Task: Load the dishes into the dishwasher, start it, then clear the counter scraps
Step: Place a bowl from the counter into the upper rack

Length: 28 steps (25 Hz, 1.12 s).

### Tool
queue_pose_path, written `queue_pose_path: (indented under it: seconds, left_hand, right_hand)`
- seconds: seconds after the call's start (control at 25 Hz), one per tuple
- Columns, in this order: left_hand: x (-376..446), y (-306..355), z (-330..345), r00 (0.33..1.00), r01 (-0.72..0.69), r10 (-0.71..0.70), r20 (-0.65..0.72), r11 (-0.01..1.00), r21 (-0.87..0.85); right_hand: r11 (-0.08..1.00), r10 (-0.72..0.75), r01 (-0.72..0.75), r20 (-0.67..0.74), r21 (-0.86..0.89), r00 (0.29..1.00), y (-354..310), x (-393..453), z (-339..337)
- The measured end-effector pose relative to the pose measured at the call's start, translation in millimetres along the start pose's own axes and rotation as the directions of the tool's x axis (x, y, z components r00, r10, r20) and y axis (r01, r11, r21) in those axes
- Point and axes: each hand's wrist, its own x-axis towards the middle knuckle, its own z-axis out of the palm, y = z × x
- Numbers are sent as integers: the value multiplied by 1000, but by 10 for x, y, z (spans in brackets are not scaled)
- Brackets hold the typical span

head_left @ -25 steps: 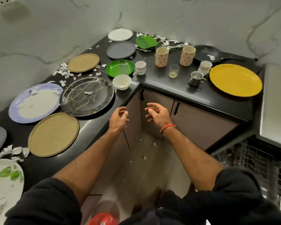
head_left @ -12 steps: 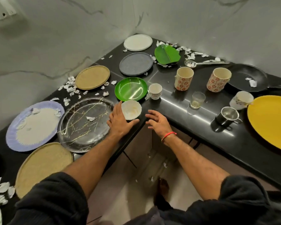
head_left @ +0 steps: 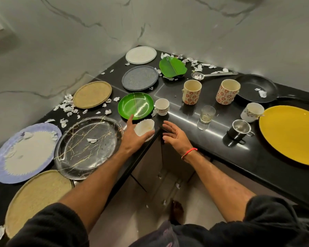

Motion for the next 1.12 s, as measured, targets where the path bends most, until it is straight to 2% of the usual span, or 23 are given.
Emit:
queue_pose_path:
  seconds: [0.04, 0.12, 0.24, 0.36, 0.52, 0.72, 0.92, 1.0, 1.12]
  left_hand:
    - [-145, 53, -11, 995, 15, 1, 101, 987, -163]
    - [-456, 147, -27, 963, 97, -7, 269, 941, -323]
    - [-953, 139, -19, 885, 262, -40, 465, 867, -424]
    - [-1476, 107, 36, 735, 471, -28, 677, 739, -481]
    - [-2152, 81, 271, 618, 585, -17, 786, 678, -445]
    - [-2749, 0, 538, 527, 569, 51, 848, 721, -397]
    - [-3239, -35, 1125, 400, 542, 54, 915, 791, -284]
    - [-3468, 45, 1442, 336, 509, 10, 942, 840, -191]
    - [-3876, 296, 1869, 233, 365, -101, 967, 931, 9]
  right_hand:
    - [999, -35, 36, 30, -10, 999, -15, -124, -9]
    - [994, -100, 102, 67, -38, 993, -42, -440, 5]
    - [990, -143, 143, -33, 4, 989, -61, -1090, 103]
    - [980, -130, 154, -176, 129, 976, -11, -1787, 266]
    - [983, -74, 113, -255, 141, 964, 71, -2611, 373]
    - [991, -18, 69, -401, 113, 916, 225, -3418, 310]
    - [989, 65, 13, -519, 145, 852, 514, -4168, -41]
    - [984, 101, 3, -577, 175, 810, 610, -4547, -235]
    - [966, 180, -6, -656, 259, 733, 796, -5158, -509]
